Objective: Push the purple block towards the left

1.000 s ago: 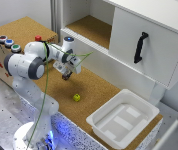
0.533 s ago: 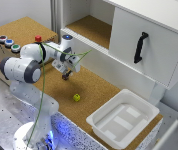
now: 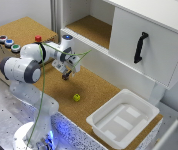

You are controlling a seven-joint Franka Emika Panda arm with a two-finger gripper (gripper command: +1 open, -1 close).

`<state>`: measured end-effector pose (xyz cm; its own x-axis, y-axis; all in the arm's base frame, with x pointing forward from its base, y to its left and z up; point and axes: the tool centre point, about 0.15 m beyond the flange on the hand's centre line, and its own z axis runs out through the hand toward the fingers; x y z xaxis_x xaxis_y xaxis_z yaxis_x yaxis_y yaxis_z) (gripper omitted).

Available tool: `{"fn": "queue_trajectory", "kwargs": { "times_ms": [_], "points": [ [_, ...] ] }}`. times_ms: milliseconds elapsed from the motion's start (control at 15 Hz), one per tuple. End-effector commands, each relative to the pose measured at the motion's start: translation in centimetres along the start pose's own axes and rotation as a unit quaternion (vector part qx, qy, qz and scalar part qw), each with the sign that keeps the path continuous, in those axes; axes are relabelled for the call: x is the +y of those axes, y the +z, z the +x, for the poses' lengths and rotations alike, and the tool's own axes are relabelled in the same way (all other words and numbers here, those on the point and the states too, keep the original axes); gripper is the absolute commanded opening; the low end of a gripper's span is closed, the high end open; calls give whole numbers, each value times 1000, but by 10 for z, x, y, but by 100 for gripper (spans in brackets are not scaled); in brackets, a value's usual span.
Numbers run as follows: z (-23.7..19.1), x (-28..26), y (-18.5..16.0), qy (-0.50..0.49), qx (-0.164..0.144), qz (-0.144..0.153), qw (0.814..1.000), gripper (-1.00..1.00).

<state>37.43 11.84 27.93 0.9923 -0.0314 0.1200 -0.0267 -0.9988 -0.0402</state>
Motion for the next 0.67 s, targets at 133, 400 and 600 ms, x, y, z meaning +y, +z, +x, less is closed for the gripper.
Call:
{"fn": "queue_trajectory", "kwargs": {
  "times_ms": [133,400,600],
  "points": [
    [0,-30,23,-17,-9,10,1000,100],
    [-1,-51,47,-25,-5,9,1000,100],
    [1,-48,67,-19,0,-7,1000,100]
  ]
}}
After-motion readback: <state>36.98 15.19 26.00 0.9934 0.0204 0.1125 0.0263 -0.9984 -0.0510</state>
